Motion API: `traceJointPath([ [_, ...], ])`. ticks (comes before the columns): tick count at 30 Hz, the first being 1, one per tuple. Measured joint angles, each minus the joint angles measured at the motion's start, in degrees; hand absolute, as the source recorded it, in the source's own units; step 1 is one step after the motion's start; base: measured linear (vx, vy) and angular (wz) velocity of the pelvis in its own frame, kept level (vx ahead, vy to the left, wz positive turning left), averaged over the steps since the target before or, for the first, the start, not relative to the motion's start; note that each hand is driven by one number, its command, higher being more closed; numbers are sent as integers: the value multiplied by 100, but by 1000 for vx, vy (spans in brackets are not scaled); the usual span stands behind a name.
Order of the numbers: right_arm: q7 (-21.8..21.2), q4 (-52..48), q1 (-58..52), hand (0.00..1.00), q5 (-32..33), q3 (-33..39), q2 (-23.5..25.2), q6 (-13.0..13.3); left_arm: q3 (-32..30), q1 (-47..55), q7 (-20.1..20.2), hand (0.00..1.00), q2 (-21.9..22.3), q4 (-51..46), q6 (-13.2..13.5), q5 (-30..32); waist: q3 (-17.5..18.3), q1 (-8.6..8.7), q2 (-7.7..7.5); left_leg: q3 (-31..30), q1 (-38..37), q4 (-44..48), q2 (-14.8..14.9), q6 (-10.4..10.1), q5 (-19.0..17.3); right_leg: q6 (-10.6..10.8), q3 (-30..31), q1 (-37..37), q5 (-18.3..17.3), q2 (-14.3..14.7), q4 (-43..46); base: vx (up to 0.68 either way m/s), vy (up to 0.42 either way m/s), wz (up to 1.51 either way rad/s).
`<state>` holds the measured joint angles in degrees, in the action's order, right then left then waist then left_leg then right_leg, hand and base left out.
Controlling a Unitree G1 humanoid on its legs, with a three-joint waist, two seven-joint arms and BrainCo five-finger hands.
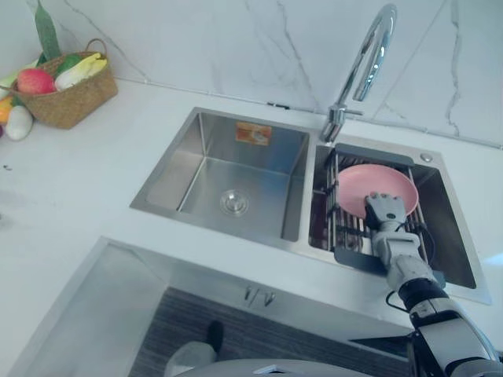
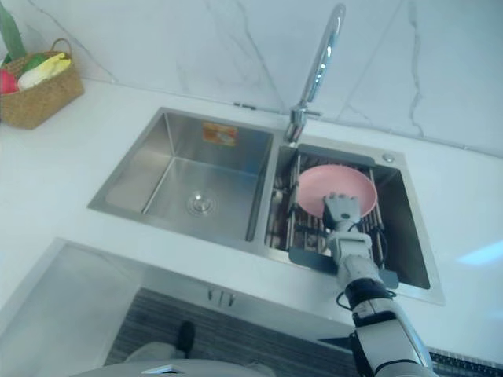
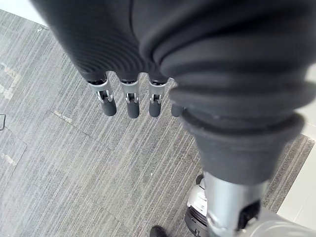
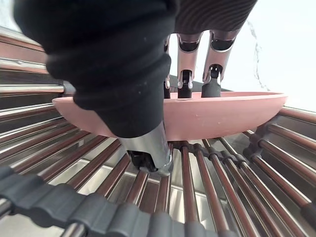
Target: Walk over to the sink, pick up the cup, carry it to the dishwasher, place the cup inside the dishwasher, then close the dishwasher door
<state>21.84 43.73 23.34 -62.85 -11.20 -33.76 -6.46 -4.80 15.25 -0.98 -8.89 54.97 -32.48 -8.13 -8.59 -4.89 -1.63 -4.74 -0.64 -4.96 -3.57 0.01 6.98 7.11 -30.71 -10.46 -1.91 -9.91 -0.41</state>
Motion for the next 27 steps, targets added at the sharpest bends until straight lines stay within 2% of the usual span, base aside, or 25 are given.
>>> traceJointPath([
  [6, 52, -5, 7, 100, -46, 0, 2, 44, 5, -3, -6, 0, 2, 23, 107, 382, -33, 9, -26, -1, 14, 0, 0, 0, 0, -1, 1, 13, 1, 1, 0, 0, 0, 0],
  [21, 100, -16, 14, 100, -61, -1, -40, 290, 1, -6, -4, 0, 0, 17, 123, 382, -38, 33, -28, 17, 30, 1, 4, 3, -7, -2, 20, 36, 0, 3, -2, 0, 0, 0],
  [27, -72, -131, 13, 100, -251, -86, -55, 435, 1, -7, -2, 0, 0, 17, 120, 382, -38, 38, -27, 90, 19, 1, 21, -9, -36, -4, 99, 62, 0, 5, -3, 1, 0, -6],
])
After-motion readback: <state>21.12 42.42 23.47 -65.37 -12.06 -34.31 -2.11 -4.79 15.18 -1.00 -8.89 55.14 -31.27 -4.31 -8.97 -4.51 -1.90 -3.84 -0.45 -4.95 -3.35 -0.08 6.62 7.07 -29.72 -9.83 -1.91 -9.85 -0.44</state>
